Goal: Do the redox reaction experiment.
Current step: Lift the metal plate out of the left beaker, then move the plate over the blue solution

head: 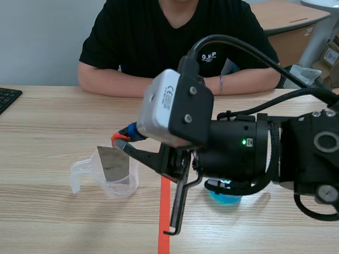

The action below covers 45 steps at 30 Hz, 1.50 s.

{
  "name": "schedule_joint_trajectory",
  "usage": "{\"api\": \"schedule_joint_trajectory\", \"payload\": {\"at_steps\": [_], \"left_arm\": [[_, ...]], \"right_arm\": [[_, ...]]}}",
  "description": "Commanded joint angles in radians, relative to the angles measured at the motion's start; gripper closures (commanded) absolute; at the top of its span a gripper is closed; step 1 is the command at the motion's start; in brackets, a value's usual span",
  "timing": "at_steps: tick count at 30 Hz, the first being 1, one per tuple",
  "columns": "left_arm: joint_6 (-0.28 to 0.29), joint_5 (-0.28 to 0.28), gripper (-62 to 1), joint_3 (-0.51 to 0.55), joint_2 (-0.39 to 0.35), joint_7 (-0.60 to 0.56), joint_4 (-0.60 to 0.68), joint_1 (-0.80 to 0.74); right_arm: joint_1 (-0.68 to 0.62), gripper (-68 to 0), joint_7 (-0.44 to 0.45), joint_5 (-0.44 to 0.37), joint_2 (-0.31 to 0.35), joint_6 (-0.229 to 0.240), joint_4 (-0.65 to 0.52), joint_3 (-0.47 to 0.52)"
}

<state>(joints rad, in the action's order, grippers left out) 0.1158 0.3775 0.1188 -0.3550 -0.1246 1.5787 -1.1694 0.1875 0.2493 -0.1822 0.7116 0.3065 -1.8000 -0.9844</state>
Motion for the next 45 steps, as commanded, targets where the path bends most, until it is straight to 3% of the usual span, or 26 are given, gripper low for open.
{"api": "schedule_joint_trajectory", "payload": {"at_steps": [1, 4, 11, 23, 33, 39, 45], "left_arm": [[0.006, 0.000, -62.3, -0.003, 0.000, -0.014, 0.010, -0.011], [0.007, 0.000, -61.4, -0.003, 0.000, -0.014, 0.010, -0.011], [0.007, 0.000, -46.4, -0.003, 0.000, -0.014, 0.010, -0.011], [0.007, 0.000, -18.3, -0.003, 0.000, -0.013, 0.010, -0.011], [0.007, 0.001, -5.2, -0.003, 0.000, -0.013, 0.010, -0.011], [0.010, 0.001, -4.7, -0.003, 0.000, -0.013, 0.010, -0.011], [0.037, 0.000, -4.7, -0.003, 0.000, -0.010, 0.010, -0.011]], "right_arm": [[0.014, -1.5, 0.003, -0.037, 0.008, 0.010, -0.024, 0.026], [0.014, -1.5, -0.021, -0.086, 0.015, 0.033, -0.037, 0.055], [0.014, -1.5, -0.080, -0.167, 0.017, 0.085, -0.063, 0.131], [0.014, -1.5, -0.188, -0.294, 0.029, 0.124, -0.152, 0.245], [0.014, -1.5, -0.237, -0.437, 0.171, 0.136, -0.277, 0.315], [0.014, -1.5, -0.230, -0.507, 0.275, 0.136, -0.310, 0.332], [0.012, -1.5, -0.170, -0.562, 0.393, 0.136, -0.312, 0.353]]}}
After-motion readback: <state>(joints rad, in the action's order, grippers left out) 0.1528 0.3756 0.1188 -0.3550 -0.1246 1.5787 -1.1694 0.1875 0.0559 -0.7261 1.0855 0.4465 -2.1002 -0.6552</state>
